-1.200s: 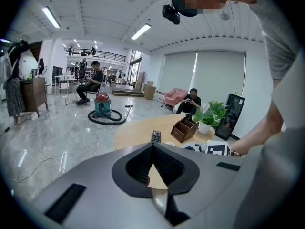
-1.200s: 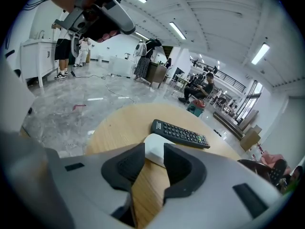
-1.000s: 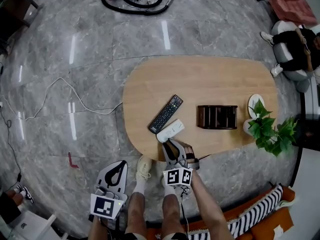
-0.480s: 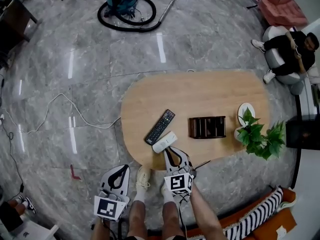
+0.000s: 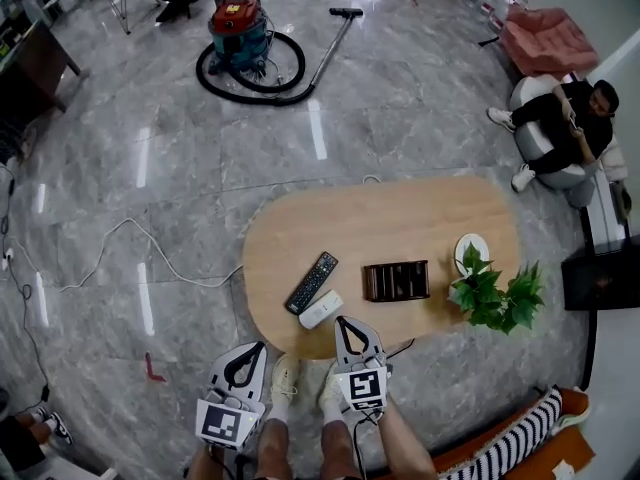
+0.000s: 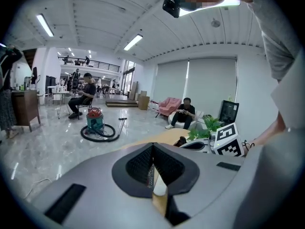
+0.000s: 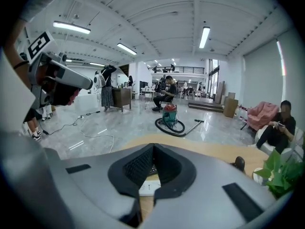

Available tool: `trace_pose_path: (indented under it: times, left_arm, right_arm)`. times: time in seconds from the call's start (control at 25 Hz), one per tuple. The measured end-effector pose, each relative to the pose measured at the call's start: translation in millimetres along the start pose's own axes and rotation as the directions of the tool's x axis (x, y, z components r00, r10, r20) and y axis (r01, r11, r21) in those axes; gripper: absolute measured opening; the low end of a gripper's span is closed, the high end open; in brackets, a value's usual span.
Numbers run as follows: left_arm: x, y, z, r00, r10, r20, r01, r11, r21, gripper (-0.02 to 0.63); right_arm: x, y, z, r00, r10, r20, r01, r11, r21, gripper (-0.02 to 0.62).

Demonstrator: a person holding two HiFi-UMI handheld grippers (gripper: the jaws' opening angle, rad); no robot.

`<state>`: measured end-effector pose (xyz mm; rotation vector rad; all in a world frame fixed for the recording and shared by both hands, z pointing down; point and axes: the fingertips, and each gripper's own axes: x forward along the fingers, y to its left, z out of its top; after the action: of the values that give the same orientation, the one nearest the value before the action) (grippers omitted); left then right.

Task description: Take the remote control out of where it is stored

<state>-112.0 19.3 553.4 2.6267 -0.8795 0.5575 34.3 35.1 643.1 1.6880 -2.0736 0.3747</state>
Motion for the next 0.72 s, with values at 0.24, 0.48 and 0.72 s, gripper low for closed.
trace_pose_path:
  times: [0.24, 0.48, 0.72]
  left_arm:
    - [-10.9, -12.1, 43.0, 1.000, -0.014, 0.028, 0.014, 1.000, 0.023, 0.006]
    - [-26.4, -24.8, 100.2, 0.998, -0.020, 0.066, 0.014, 0.995, 0.099, 0.006]
    - [-43.8, -45.8, 150.1, 0.994, -0.021, 0.110, 0.010, 0.995, 0.102, 0.006]
  right_arm:
    - [-28.1, -24.6, 49.7, 0.998, -0.027, 0.049, 0.026, 0.999, 0.022, 0.008]
    - [-64.1, -46.9, 101.9, 0.992, -0.069, 0.107, 0.060, 0.995, 0.081, 0.008]
    - [-103.5, -46.6, 137.7, 0.988, -0.076, 0.137, 0.063, 0.993, 0.098, 0.008]
